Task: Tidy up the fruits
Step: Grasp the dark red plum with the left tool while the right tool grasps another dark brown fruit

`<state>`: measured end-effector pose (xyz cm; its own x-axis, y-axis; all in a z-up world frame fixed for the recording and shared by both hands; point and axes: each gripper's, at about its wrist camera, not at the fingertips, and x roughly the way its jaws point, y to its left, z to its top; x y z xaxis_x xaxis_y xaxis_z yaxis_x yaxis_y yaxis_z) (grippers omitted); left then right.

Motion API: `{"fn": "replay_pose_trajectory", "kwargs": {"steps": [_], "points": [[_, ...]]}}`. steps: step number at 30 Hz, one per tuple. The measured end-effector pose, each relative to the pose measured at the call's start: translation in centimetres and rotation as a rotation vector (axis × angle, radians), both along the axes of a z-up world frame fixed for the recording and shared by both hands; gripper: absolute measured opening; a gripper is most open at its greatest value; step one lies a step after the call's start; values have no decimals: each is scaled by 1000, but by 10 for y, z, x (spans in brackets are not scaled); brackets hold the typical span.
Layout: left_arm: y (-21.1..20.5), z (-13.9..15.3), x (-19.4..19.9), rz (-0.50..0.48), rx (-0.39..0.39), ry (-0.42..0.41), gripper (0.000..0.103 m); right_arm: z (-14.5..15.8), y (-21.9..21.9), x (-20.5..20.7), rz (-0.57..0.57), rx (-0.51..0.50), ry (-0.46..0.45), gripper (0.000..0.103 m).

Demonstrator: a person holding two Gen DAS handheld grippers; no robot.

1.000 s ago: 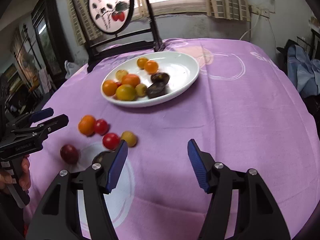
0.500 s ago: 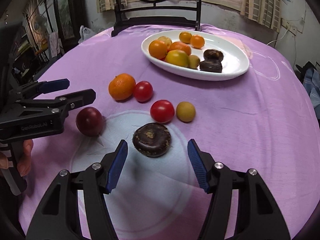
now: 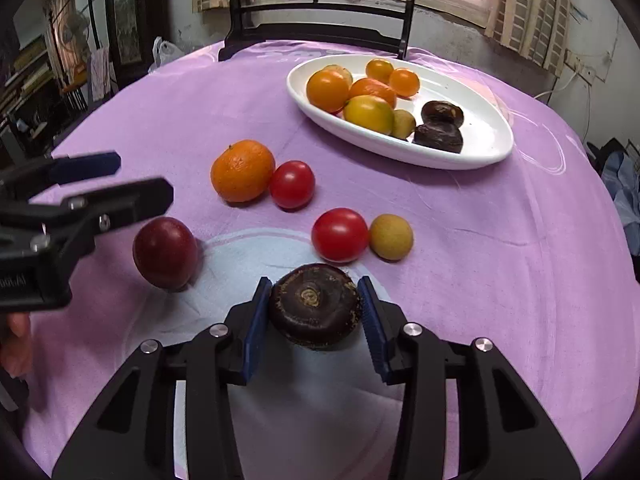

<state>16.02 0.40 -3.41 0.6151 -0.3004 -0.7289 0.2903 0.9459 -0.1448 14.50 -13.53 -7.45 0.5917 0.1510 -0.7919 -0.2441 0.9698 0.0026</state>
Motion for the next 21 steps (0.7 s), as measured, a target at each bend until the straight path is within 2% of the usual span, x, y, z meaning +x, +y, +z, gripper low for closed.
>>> {"fn": "replay_pose_trajectory", "kwargs": {"steps": [7, 12, 15, 17, 21], "points": [[-22, -13, -6, -69, 55, 19, 88, 19, -58, -11, -89, 162, -50, 44], [-31, -23, -6, -94, 89, 38, 87, 19, -76, -12, -130, 185, -38, 44], [-32, -28, -6, -109, 99, 50, 77, 19, -72, -13, -113, 174, -39, 44], [-33, -32, -4, -123, 94, 72, 59, 21, -69, -15, -100, 172, -51, 44], [-37, -34, -7, -115, 143, 57, 51, 23, -70, -16, -91, 179, -56, 44]]}}
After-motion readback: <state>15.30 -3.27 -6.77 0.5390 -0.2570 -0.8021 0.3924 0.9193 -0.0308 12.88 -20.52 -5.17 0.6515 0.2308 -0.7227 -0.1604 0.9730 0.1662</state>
